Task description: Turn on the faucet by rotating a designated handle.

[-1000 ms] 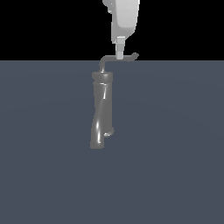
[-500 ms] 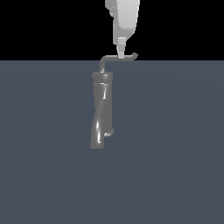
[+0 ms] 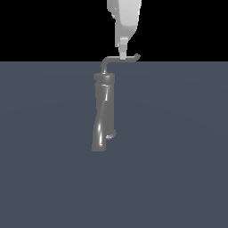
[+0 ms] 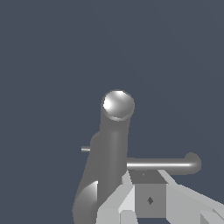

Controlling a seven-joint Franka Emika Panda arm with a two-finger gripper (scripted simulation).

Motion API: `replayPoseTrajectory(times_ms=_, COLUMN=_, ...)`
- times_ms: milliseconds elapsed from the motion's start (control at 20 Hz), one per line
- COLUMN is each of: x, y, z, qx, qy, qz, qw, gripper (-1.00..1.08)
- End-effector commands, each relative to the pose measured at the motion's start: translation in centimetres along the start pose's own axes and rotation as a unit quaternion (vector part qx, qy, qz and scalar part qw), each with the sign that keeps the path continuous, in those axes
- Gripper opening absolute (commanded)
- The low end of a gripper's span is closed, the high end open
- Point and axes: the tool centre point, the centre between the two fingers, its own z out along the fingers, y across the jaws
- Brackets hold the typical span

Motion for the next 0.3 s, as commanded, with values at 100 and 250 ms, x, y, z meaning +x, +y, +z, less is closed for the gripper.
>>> replayPoseTrajectory(times_ms=100, x=3.5, y=-4.9, z=-0.4, qx=0.044, qy=0.003, qz=0.022, qw=0.9988, gripper=-1.0)
replayPoseTrajectory(times_ms=250, x=3.8, y=-5.5, z=-0.5, qx=0.044, qy=0.003, qz=0.025, qw=0.9987, gripper=-1.0)
